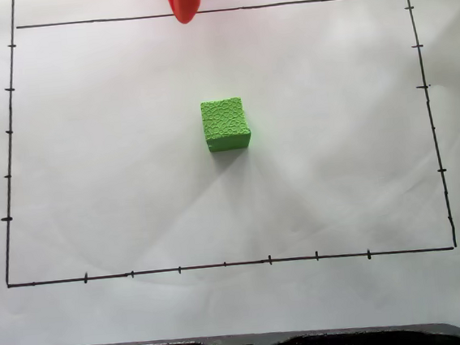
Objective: Grasp the colored block, Place it on the black dot, and then return the arm to the default position.
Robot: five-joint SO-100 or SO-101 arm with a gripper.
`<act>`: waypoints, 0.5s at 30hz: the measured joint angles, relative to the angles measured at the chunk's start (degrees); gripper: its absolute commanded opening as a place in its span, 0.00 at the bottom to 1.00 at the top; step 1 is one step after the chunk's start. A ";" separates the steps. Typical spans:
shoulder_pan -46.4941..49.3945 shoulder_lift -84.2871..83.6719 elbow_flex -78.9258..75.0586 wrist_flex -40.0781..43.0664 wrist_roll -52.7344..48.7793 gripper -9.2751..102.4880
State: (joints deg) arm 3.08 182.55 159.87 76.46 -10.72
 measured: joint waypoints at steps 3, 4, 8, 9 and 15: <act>1.05 2.72 2.81 -2.02 1.85 0.08; 1.49 3.34 3.78 -2.99 2.11 0.08; 2.55 3.96 7.65 -8.17 2.99 0.08; 2.55 3.96 8.79 -9.49 3.08 0.08; 3.87 3.96 12.30 -17.05 8.53 0.08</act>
State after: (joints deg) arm 6.94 186.50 172.18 59.41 -2.20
